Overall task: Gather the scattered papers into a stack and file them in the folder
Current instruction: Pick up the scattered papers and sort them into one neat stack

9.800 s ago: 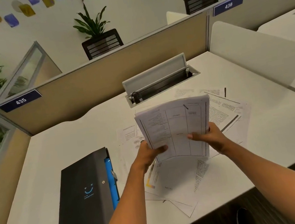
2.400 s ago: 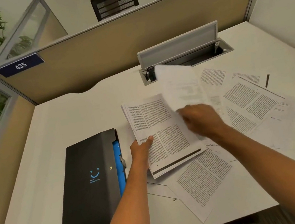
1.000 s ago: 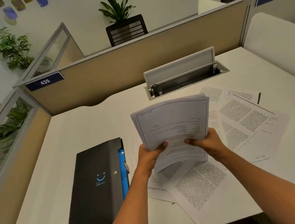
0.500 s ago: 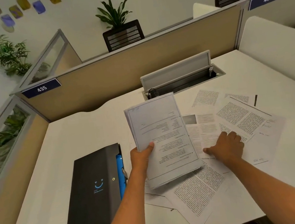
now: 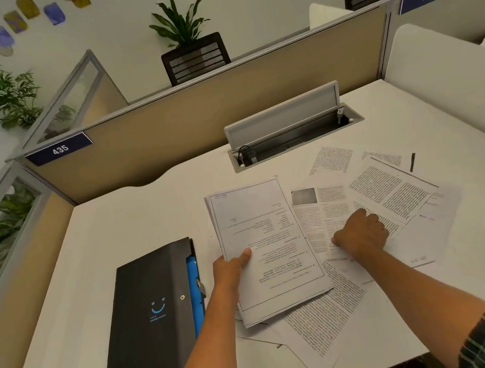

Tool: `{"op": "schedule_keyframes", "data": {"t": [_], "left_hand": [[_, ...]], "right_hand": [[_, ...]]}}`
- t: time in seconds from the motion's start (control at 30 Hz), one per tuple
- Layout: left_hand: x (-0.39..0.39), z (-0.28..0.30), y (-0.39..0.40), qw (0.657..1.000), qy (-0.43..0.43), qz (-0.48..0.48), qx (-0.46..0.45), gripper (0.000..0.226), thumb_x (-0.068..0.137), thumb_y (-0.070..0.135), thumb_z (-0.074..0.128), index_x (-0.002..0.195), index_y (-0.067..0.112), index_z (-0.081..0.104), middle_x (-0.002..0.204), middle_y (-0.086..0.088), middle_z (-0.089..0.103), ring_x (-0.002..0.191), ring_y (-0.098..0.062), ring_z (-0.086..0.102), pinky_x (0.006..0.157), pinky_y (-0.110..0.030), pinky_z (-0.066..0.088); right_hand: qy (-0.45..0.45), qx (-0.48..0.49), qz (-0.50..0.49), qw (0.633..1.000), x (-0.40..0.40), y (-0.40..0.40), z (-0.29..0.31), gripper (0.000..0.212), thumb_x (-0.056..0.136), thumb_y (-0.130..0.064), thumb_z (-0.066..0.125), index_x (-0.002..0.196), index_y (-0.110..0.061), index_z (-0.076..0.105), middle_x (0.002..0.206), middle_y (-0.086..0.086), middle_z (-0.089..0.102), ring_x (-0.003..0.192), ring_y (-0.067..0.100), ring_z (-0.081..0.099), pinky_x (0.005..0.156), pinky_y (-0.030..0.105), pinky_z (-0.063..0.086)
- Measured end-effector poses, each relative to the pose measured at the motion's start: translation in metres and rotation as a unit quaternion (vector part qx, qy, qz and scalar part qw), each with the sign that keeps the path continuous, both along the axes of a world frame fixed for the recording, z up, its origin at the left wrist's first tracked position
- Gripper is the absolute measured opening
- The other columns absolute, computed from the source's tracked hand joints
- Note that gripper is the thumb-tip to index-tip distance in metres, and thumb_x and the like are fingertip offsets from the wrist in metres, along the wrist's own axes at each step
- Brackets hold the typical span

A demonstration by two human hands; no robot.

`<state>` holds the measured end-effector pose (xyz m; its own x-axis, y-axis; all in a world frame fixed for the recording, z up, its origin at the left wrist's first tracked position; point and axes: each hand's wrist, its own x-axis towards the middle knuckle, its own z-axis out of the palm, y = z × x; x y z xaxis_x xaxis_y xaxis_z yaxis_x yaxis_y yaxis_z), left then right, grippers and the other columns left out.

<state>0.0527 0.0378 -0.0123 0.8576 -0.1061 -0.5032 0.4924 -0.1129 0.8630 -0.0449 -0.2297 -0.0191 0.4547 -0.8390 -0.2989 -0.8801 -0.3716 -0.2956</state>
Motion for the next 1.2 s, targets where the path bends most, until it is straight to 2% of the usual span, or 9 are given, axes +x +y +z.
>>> {"op": "schedule_keyframes", "data": {"t": [0.2, 0.3, 0.4, 0.5, 0.6, 0.83, 0.93, 1.03, 1.2], "left_hand": [[0.002, -0.01, 0.0, 1.0, 0.003, 0.011, 0.006, 0.036, 0.077, 0.023, 0.087, 0.089, 0.027, 0.053, 0.088, 0.006, 0.065, 0.082, -0.014, 0.063, 0.06, -0.025, 0.049], [0.004, -0.014, 0.001, 1.0, 0.006, 0.007, 0.007, 0.033, 0.077, 0.022, 0.086, 0.09, 0.026, 0.056, 0.091, 0.004, 0.068, 0.086, -0.018, 0.066, 0.063, -0.027, 0.052], [0.002, -0.019, 0.001, 1.0, 0.002, 0.012, 0.016, 0.031, 0.079, 0.02, 0.085, 0.088, 0.026, 0.057, 0.087, 0.007, 0.067, 0.081, -0.013, 0.064, 0.059, -0.022, 0.049], [-0.001, -0.026, 0.0, 0.999, -0.012, 0.017, 0.028, 0.028, 0.08, 0.019, 0.085, 0.091, 0.025, 0.06, 0.086, 0.009, 0.067, 0.079, -0.009, 0.063, 0.055, -0.016, 0.047], [-0.002, -0.03, -0.003, 0.999, -0.02, 0.011, 0.031, 0.028, 0.081, 0.02, 0.084, 0.101, 0.02, 0.064, 0.089, 0.007, 0.069, 0.084, -0.011, 0.065, 0.066, -0.019, 0.052], [0.0, -0.035, -0.002, 0.999, -0.012, 0.002, 0.038, 0.041, 0.082, 0.02, 0.082, 0.118, 0.009, 0.067, 0.093, 0.004, 0.07, 0.089, -0.017, 0.067, 0.08, -0.029, 0.055], [0.0, -0.034, 0.002, 0.999, -0.013, -0.003, 0.04, 0.044, 0.084, 0.02, 0.081, 0.123, 0.008, 0.066, 0.094, 0.004, 0.07, 0.089, -0.015, 0.067, 0.072, -0.025, 0.054], [0.0, -0.035, 0.003, 0.999, -0.018, -0.004, 0.049, 0.046, 0.086, 0.019, 0.078, 0.128, 0.008, 0.063, 0.095, 0.007, 0.069, 0.089, -0.012, 0.065, 0.069, -0.022, 0.052], [0.0, -0.034, 0.002, 0.998, -0.018, -0.002, 0.055, 0.046, 0.089, 0.018, 0.075, 0.132, 0.009, 0.061, 0.093, 0.01, 0.067, 0.087, -0.009, 0.064, 0.064, -0.019, 0.051]], "right_hand": [[-0.019, 0.057, -0.009, 0.998, 0.003, 0.0, 0.005, 0.062, 0.078, -0.034, 0.076, 0.127, -0.007, 0.051, 0.128, 0.017, 0.059, 0.12, 0.037, 0.058, 0.105, 0.046, 0.047], [-0.01, 0.035, -0.021, 0.999, 0.006, 0.006, 0.005, 0.075, 0.08, -0.042, 0.078, 0.136, -0.005, 0.045, 0.14, 0.02, 0.046, 0.128, 0.039, 0.05, 0.109, 0.047, 0.041], [0.007, 0.026, -0.018, 0.999, 0.005, 0.009, 0.003, 0.105, 0.074, -0.054, 0.084, 0.149, -0.002, 0.031, 0.145, 0.023, 0.042, 0.131, 0.039, 0.05, 0.109, 0.047, 0.041], [0.005, 0.023, -0.017, 1.0, 0.007, 0.004, 0.001, 0.114, 0.077, -0.049, 0.083, 0.158, -0.004, 0.017, 0.149, 0.025, 0.041, 0.133, 0.04, 0.05, 0.109, 0.049, 0.042], [-0.015, 0.042, -0.037, 0.998, 0.012, 0.001, 0.0, 0.101, 0.08, -0.04, 0.082, 0.155, -0.004, 0.025, 0.144, 0.023, 0.05, 0.13, 0.04, 0.054, 0.106, 0.05, 0.045], [-0.127, 0.11, -0.033, 0.985, 0.01, -0.004, -0.006, 0.035, 0.085, -0.032, 0.075, 0.115, -0.017, 0.064, 0.108, 0.009, 0.074, 0.096, 0.033, 0.071, 0.088, 0.045, 0.058], [-0.271, 0.116, -0.044, 0.955, 0.007, -0.012, 0.0, 0.024, 0.092, -0.035, 0.07, 0.107, -0.016, 0.07, 0.101, 0.008, 0.076, 0.082, 0.029, 0.071, 0.077, 0.041, 0.059], [-0.419, 0.113, -0.058, 0.899, 0.01, -0.017, 0.022, 0.022, 0.094, -0.037, 0.069, 0.099, -0.016, 0.071, 0.093, 0.005, 0.074, 0.081, 0.027, 0.069, 0.075, 0.044, 0.061], [-0.535, 0.213, 0.066, 0.815, 0.017, -0.011, 0.073, 0.027, 0.089, -0.041, 0.076, 0.096, -0.016, 0.072, 0.092, 0.002, 0.075, 0.087, 0.019, 0.076, 0.071, 0.036, 0.063]]}}
